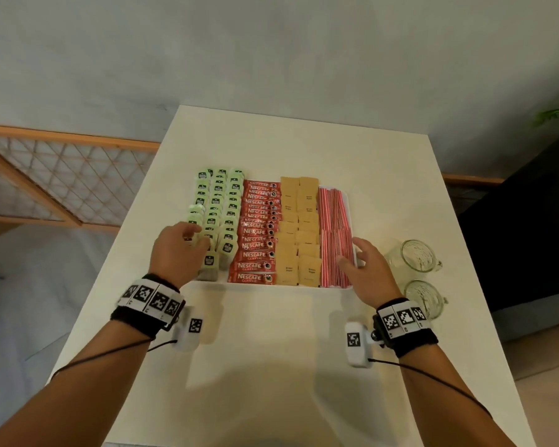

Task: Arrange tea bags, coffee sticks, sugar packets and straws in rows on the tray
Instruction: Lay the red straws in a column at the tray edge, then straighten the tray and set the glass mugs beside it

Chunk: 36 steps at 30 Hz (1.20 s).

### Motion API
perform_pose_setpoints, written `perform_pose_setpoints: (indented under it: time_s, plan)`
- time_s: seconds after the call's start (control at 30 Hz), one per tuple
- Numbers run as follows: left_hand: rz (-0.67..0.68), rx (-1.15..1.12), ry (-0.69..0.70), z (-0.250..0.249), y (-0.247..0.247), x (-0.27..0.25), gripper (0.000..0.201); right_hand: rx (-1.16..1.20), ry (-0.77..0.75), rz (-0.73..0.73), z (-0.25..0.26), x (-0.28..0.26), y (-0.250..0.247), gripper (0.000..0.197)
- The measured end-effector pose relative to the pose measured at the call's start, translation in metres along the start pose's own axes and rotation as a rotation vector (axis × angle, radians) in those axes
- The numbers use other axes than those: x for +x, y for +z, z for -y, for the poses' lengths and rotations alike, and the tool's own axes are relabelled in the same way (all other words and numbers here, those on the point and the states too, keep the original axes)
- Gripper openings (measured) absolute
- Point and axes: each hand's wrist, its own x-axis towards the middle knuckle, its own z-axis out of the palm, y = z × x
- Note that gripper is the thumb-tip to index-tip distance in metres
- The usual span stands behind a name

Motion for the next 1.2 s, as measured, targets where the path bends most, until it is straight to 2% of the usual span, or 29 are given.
perform_pose_setpoints:
  time_s: [0.13, 0.33, 0.4, 0.53, 0.57, 0.63, 0.7, 0.73, 0.83, 0.9, 0.97, 1.07, 1.1, 1.2]
  plan:
    - [-0.074, -0.065, -0.082, 0.020, -0.014, -0.007, 0.034, -0.018, 0.000, -0.002, -0.004, -0.003, 0.009, 0.056]
    - [0.044, -0.084, -0.193, 0.034, -0.017, -0.013, 0.059, 0.003, 0.027, -0.021, -0.006, -0.013, 0.011, 0.015]
    - [0.058, -0.102, -0.210, 0.036, -0.016, -0.013, 0.065, 0.006, 0.025, -0.039, -0.008, -0.014, 0.013, 0.012]
    - [0.095, -0.156, -0.244, 0.037, -0.010, -0.012, 0.069, -0.005, 0.057, -0.072, -0.008, -0.015, 0.015, 0.020]
    - [0.100, -0.155, -0.240, 0.038, -0.008, -0.011, 0.058, -0.020, 0.062, -0.075, -0.010, -0.014, 0.015, 0.022]
    - [0.087, -0.144, -0.225, 0.036, -0.008, -0.012, 0.018, -0.028, 0.068, -0.083, -0.015, -0.009, 0.016, 0.031]
    - [0.079, -0.183, -0.220, 0.035, -0.008, -0.011, 0.034, -0.004, 0.086, -0.071, -0.017, -0.006, 0.015, 0.041]
    - [0.077, -0.216, -0.228, 0.036, -0.008, -0.010, 0.036, 0.002, 0.084, -0.055, -0.015, -0.005, 0.015, 0.044]
    - [0.034, -0.360, -0.240, 0.035, -0.013, -0.011, 0.016, 0.022, 0.097, 0.000, -0.010, -0.003, 0.011, 0.044]
    - [0.039, -0.405, -0.228, 0.033, -0.013, -0.012, 0.023, 0.063, 0.102, 0.020, -0.011, 0.000, 0.009, 0.043]
    - [0.041, -0.443, -0.215, 0.030, -0.014, -0.013, 0.012, 0.107, 0.110, 0.024, -0.010, 0.002, 0.007, 0.037]
    - [0.035, -0.487, -0.231, 0.030, -0.013, -0.007, 0.008, 0.168, 0.107, 0.037, -0.006, 0.004, 0.009, 0.028]
    - [0.031, -0.486, -0.233, 0.030, -0.013, -0.006, 0.010, 0.209, 0.116, 0.054, -0.006, 0.004, 0.011, 0.030]
    - [0.057, -0.515, -0.279, 0.025, -0.010, -0.005, 0.045, 0.265, 0.142, 0.084, -0.011, 0.004, 0.016, 0.068]
